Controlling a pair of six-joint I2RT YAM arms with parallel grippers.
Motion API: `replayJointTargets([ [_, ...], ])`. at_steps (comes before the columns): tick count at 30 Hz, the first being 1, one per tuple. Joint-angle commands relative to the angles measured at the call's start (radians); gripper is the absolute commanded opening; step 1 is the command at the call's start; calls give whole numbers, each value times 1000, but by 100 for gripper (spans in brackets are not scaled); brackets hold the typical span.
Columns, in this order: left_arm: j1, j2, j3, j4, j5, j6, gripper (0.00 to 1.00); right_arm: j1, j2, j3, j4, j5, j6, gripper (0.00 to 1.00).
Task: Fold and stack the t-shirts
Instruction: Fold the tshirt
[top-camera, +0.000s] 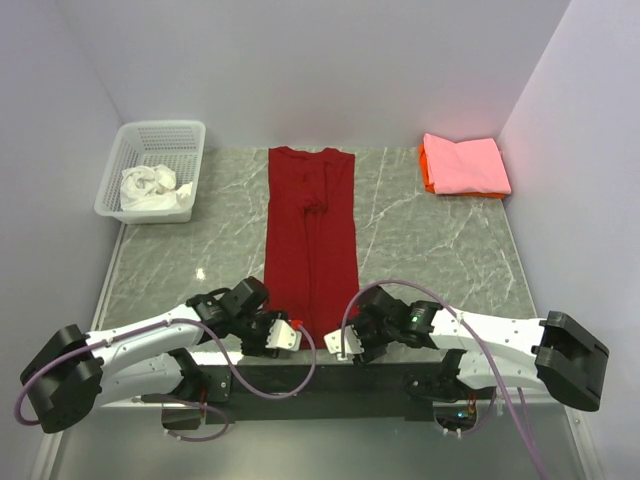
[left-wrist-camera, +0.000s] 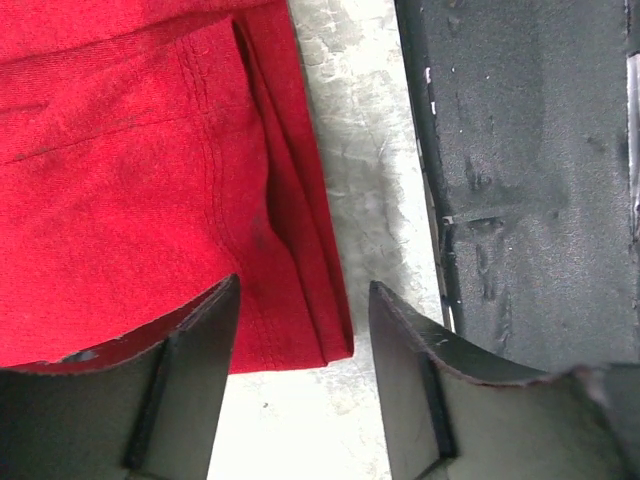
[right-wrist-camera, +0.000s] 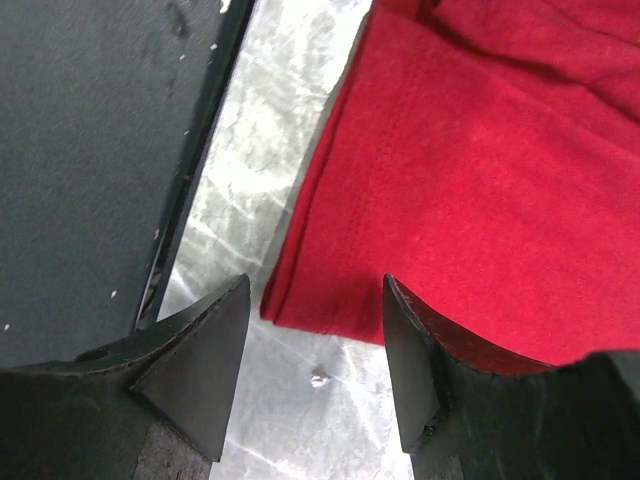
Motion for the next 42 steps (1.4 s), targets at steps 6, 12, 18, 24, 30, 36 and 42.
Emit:
replayJointTargets([
  [6, -4, -1, -8, 4, -11, 40, 59, 22, 22, 18, -32, 7, -43, 60],
  [12, -4, 31, -7, 5, -23, 52, 51, 36, 116, 21, 14, 65, -1, 45],
  [18, -6, 126, 4, 62, -60, 31, 27, 41, 166, 35, 41, 140, 53, 19],
  [24, -7, 90, 7, 51, -56, 98, 12, 41, 133, 29, 35, 120, 62, 6],
  [30, -14, 28, 68, -66, -3, 92, 0, 56, 73, 59, 8, 103, 136, 0],
  [36, -30, -140, 90, -131, -17, 77, 0, 35, 2, 144, -84, 79, 181, 0],
  [42, 115, -85, 211, -169, 25, 144, 0, -183, 56, 344, -152, -24, 25, 0],
])
